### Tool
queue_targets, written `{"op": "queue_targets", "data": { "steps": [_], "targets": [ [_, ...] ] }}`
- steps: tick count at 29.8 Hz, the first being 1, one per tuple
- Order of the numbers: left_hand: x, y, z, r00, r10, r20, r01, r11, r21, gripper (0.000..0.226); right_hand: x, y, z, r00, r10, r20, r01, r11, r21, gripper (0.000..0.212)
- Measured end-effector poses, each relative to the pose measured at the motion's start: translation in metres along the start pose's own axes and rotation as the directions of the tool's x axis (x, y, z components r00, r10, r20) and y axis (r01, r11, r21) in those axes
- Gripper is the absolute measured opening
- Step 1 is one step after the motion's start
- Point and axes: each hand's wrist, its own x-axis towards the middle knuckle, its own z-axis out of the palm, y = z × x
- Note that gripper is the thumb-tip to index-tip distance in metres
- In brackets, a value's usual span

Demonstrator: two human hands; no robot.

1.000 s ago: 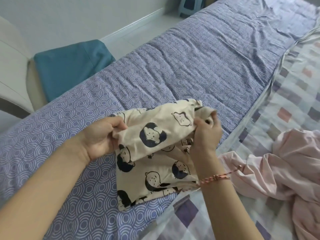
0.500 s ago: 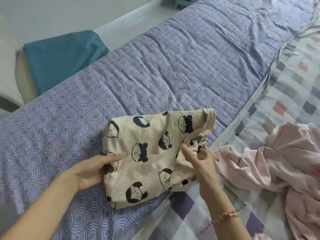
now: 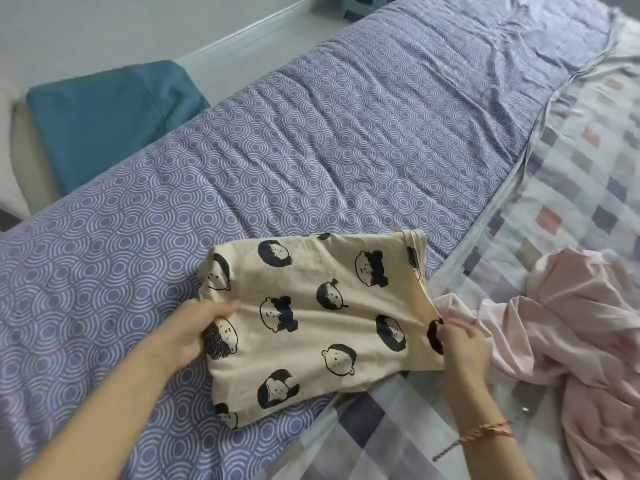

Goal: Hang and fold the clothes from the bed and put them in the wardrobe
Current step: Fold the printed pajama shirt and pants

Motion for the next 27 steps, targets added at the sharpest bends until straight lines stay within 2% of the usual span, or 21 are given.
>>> {"op": "queue_targets", "data": {
  "steps": [3,5,6,7,9,11,12,14,16,18,20,22,23,24,25,26,27],
  "targets": [
    [-0.017,0.035,-0.016,0.944,-0.091,0.317,0.093,0.996,0.011,0.060,0.019,-0.042,0.000,0.964,-0.126,0.233,0.121,0.992,0.034,0.014],
    [-0.016,0.054,-0.022,0.919,-0.144,0.367,0.145,0.989,0.025,0.055,0.024,-0.075,0.013,0.893,-0.171,0.417,0.217,0.974,-0.064,0.063],
    [-0.013,0.062,-0.022,0.936,-0.173,0.307,0.170,0.985,0.036,0.053,0.024,-0.091,0.022,0.852,-0.174,0.494,0.267,0.956,-0.124,0.079],
    [-0.008,0.067,-0.020,0.959,-0.197,0.202,0.186,0.980,0.071,0.056,0.026,-0.103,0.030,0.834,-0.155,0.530,0.297,0.935,-0.194,0.085],
    [0.007,0.069,-0.009,0.984,-0.181,-0.003,0.180,0.977,0.118,0.055,0.030,-0.119,0.047,0.814,-0.093,0.574,0.314,0.901,-0.299,0.068],
    [0.024,0.062,0.010,0.977,-0.063,-0.202,0.073,0.996,0.044,0.043,0.032,-0.124,0.062,0.802,-0.083,0.592,0.339,0.879,-0.336,0.040],
    [0.030,0.055,0.019,0.940,0.034,-0.341,-0.015,0.998,0.057,0.038,0.036,-0.122,0.068,0.808,-0.115,0.578,0.354,0.879,-0.320,0.036],
    [0.034,0.046,0.034,0.783,0.246,-0.571,-0.162,0.967,0.195,0.029,0.047,-0.113,0.078,0.836,-0.228,0.500,0.392,0.885,-0.252,0.040],
    [0.040,0.035,0.038,0.611,0.466,-0.640,-0.285,0.884,0.371,0.039,0.060,-0.103,0.088,0.875,-0.362,0.322,0.450,0.854,-0.261,0.042],
    [0.051,0.020,0.036,0.491,0.612,-0.620,-0.373,0.791,0.485,0.042,0.068,-0.091,0.099,0.871,-0.431,0.234,0.491,0.783,-0.383,0.039],
    [0.066,0.013,0.034,0.457,0.604,-0.653,-0.385,0.796,0.467,0.041,0.071,-0.083,0.114,0.868,-0.452,0.205,0.488,0.700,-0.521,0.037],
    [0.072,0.015,0.033,0.458,0.560,-0.690,-0.338,0.828,0.448,0.037,0.067,-0.087,0.125,0.864,-0.471,0.181,0.467,0.610,-0.641,0.032],
    [0.070,0.017,0.032,0.433,0.554,-0.711,-0.301,0.832,0.466,0.033,0.063,-0.091,0.127,0.845,-0.510,0.160,0.467,0.558,-0.686,0.027],
    [0.067,0.018,0.031,0.378,0.588,-0.715,-0.263,0.809,0.526,0.030,0.056,-0.095,0.127,0.798,-0.587,0.138,0.499,0.514,-0.698,0.026],
    [0.062,0.019,0.031,0.307,0.653,-0.692,-0.239,0.757,0.608,0.031,0.046,-0.095,0.128,0.705,-0.696,0.140,0.593,0.469,-0.655,0.028],
    [0.053,0.016,0.033,0.228,0.768,-0.598,-0.260,0.640,0.723,0.034,0.027,-0.089,0.130,0.575,-0.798,0.182,0.732,0.402,-0.551,0.030],
    [0.048,0.018,0.045,0.172,0.898,-0.404,-0.318,0.439,0.840,0.036,0.010,-0.085,0.132,0.436,-0.859,0.269,0.856,0.304,-0.417,0.032]
  ]
}}
